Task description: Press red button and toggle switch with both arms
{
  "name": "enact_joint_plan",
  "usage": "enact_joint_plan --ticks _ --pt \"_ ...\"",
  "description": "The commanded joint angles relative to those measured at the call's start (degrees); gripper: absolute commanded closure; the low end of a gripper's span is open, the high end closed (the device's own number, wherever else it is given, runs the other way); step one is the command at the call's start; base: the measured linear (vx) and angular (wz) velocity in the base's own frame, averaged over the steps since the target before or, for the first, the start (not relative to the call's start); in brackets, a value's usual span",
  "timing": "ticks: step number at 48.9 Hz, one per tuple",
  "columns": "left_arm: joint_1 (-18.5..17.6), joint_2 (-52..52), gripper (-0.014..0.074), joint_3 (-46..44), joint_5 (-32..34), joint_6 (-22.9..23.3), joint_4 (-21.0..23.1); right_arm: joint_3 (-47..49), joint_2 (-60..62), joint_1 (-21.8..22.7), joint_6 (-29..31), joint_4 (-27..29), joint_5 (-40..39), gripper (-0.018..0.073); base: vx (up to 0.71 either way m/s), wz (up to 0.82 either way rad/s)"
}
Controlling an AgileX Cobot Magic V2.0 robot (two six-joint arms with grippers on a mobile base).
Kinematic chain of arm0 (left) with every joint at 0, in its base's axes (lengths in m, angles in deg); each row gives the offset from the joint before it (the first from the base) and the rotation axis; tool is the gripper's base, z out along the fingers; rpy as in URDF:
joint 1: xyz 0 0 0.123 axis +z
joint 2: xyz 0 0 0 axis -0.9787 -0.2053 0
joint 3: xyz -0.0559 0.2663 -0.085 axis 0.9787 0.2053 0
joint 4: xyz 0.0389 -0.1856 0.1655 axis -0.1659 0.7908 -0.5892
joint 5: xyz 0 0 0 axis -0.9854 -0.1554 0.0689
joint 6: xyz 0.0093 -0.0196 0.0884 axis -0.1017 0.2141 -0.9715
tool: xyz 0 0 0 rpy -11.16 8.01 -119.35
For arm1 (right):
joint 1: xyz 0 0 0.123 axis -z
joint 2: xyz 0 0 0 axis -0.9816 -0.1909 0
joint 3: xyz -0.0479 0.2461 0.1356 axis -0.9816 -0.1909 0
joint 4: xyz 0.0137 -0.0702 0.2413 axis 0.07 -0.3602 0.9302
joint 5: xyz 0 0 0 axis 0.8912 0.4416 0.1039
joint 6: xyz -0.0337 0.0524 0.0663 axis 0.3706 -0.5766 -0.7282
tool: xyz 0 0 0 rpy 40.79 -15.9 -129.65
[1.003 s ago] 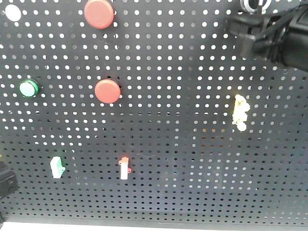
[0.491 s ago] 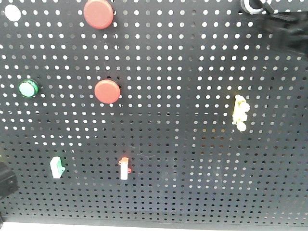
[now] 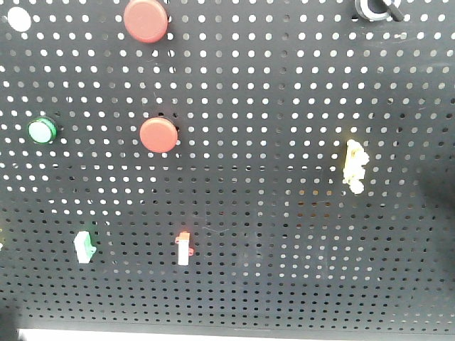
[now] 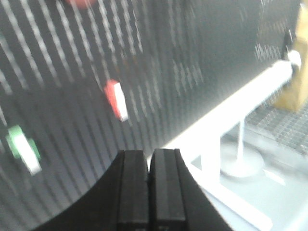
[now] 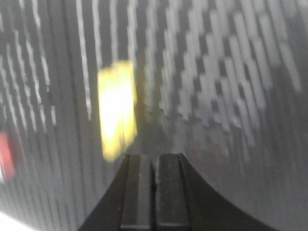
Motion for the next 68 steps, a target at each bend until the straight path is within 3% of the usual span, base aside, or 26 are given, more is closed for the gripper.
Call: enact_joint_plan --ticks 1,14,46,48,54,59,68 --pt "0.00 3.25 0.0594 3.50 6.70 3.14 1.37 -5.07 7.67 0.40 0.84 0.32 -5.80 0.0562 0.00 0.00" --pt "0.00 5.61 0.0594 11.18 23.64 3.44 1.37 -14.76 20.46 0.40 2.02 0.39 -9.01 0.0562 0.00 0.00" --pt "0.00 5.79 0.0594 11.92 23.69 3.44 1.32 -17.17 20.67 0.40 1.91 0.58 -6.15 0.0562 0.00 0.00" --pt "0.00 5.94 0.0594 12.65 23.78 3.44 0.30 -17.17 20.67 0.40 1.91 0.58 -6.15 0.0562 0.00 0.00" --pt "2.11 7.64 0.0594 17.02 25.74 3.45 -12.32 -17.17 20.67 0.40 1.91 0.58 -6.15 0.0562 0.00 0.00" --pt "5.15 10.54 0.0594 22.97 30.23 9.56 -18.91 -17.17 20.67 0.40 1.91 0.58 -6.15 0.0562 0.00 0.00" --pt "13.36 20.17 0.0594 33.94 39.33 22.57 -20.89 -17.17 20.67 0.40 1.91 0.58 -6.15 0.0562 0.00 0.00"
